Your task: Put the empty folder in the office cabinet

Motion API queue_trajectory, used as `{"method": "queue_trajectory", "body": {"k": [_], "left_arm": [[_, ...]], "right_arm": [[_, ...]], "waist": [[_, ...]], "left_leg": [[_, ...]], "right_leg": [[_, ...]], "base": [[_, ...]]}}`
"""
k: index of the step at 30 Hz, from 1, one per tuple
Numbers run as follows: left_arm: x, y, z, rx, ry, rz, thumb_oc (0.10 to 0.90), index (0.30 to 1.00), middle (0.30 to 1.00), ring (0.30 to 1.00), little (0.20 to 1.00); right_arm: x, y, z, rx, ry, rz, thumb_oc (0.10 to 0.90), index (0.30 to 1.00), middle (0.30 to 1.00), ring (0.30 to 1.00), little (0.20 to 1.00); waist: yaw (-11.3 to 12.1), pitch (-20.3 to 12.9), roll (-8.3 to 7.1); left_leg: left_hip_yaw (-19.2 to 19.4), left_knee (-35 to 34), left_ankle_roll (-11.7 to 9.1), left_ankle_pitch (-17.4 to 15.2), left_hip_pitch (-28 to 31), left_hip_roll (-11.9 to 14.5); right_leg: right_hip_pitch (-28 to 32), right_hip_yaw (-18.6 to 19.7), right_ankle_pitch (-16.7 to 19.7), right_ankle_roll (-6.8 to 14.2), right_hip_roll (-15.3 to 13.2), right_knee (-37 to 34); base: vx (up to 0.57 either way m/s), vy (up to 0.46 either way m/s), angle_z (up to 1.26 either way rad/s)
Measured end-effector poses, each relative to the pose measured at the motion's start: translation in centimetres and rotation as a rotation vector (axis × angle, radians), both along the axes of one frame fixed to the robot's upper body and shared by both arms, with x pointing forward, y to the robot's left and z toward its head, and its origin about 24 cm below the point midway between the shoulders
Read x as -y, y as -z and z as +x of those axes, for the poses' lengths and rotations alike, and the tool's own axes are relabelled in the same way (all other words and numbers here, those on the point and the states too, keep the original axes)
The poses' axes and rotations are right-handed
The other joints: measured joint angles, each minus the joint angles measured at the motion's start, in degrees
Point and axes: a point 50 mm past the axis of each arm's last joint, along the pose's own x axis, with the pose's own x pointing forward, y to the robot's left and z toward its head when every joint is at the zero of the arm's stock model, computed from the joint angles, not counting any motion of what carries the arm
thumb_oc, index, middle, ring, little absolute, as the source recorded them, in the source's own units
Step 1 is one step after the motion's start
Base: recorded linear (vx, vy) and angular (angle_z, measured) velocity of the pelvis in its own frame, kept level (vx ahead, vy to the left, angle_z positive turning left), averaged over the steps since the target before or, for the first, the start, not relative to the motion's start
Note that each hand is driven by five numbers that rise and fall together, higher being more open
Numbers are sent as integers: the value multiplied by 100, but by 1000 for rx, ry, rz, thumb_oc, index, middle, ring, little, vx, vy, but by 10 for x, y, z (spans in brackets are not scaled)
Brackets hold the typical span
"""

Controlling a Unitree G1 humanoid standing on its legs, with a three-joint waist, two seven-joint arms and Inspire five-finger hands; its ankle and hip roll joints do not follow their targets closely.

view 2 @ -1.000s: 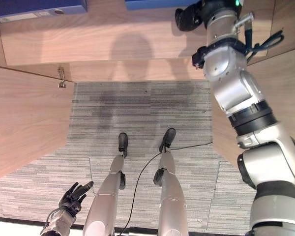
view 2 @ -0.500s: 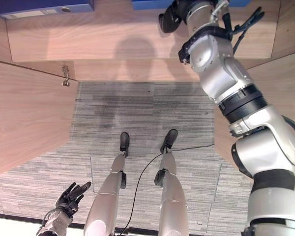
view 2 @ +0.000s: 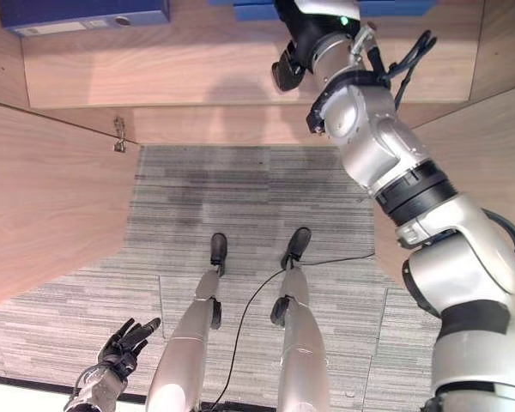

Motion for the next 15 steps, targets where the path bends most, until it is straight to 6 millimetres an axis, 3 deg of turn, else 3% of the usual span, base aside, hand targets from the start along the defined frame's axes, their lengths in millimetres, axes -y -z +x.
{"method": "queue_trajectory", "body": {"k": [8, 15], "left_arm": [[-6, -2, -1, 1, -3, 29, 800, 900, 900, 900, 900], [-7, -2, -1, -5, 11, 45, 800, 900, 900, 900, 900]], "right_arm": [[26, 19, -15, 168, 65, 37, 800, 900, 900, 900, 900], [27, 37, -16, 157, 75, -25, 800, 900, 900, 900, 900]], "waist": [[-49, -18, 32], [-89, -21, 36]], "left_leg": [[145, 490, 183, -322, 129, -161], [204, 913, 196, -578, 1, -163]], "right_leg": [[104, 206, -144, 82, -224, 386], [97, 275, -185, 88, -254, 493]], "base": [[10, 34, -4], [3, 12, -2]]}}
